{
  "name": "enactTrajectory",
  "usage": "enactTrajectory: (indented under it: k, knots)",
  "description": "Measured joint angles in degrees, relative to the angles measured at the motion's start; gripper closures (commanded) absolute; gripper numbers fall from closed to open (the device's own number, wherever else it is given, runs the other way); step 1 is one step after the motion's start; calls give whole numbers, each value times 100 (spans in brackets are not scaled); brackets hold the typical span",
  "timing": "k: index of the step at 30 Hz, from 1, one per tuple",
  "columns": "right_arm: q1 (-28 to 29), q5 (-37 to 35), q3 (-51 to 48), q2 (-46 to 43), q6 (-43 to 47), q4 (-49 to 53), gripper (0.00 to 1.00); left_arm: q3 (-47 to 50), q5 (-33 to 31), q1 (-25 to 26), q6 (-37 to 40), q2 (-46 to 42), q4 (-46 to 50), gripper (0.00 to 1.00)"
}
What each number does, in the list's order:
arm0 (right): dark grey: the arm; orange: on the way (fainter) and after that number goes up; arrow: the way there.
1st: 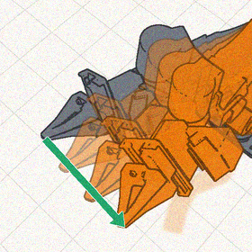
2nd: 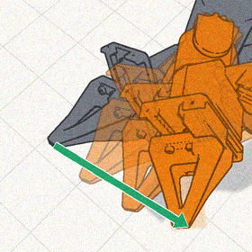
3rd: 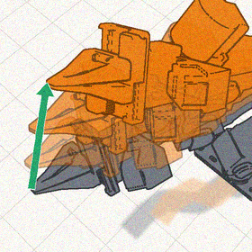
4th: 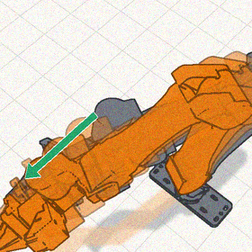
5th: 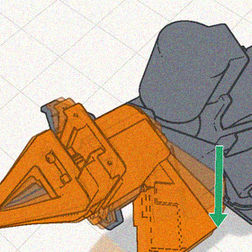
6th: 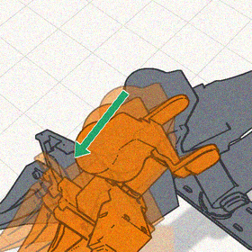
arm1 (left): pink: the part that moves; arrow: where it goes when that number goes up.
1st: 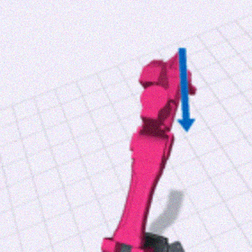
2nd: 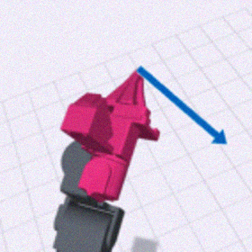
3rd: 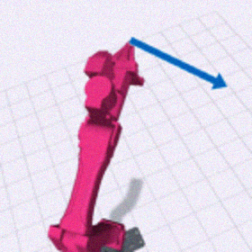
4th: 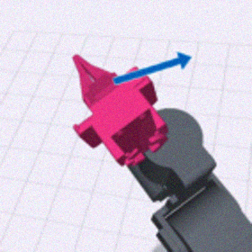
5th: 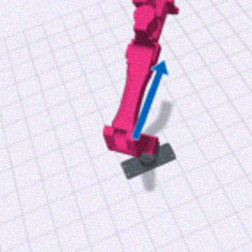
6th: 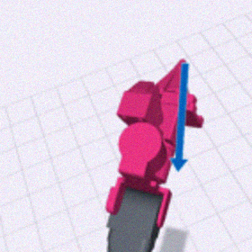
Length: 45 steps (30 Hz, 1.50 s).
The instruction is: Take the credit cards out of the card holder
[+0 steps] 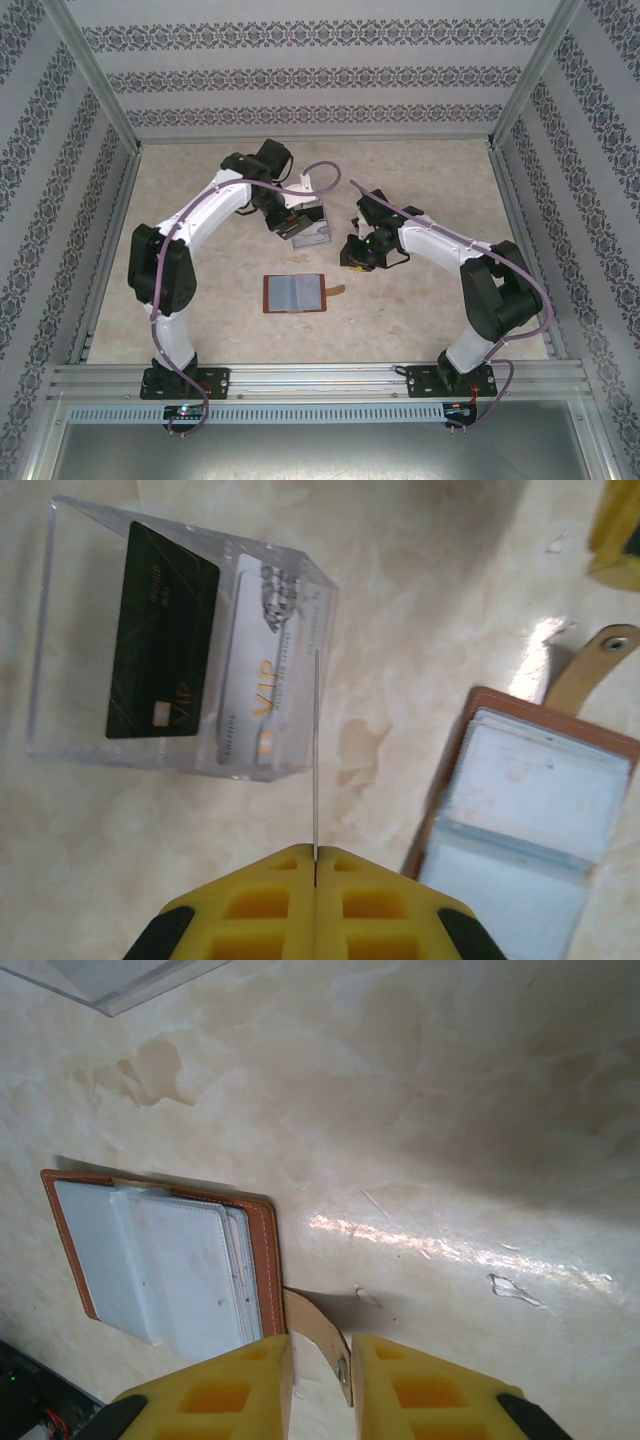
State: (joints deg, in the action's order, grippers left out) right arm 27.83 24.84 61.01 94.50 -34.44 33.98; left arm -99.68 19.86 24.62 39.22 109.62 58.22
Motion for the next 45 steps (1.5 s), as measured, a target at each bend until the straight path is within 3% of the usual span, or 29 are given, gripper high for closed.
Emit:
enactTrajectory:
  k: [15,32,35,37,39,45]
  knots:
    - [-28,0,-57,-13,35,162,76,-2625,-227,-7,741,1659,575,100]
    - [-111,0,-131,-11,37,166,76,-3195,-212,-35,953,2553,1276,100]
    - [-111,0,-131,-11,37,166,76,-3283,-240,-35,984,2669,1329,94]
    - [-111,0,-133,-11,37,164,76,-3335,-282,-35,1001,2708,1333,80]
    - [-111,0,-142,-11,37,164,76,-3386,-396,-35,992,2728,1325,74]
    - [-111,0,-153,-11,35,164,76,-3397,-688,-35,918,2728,1161,69]
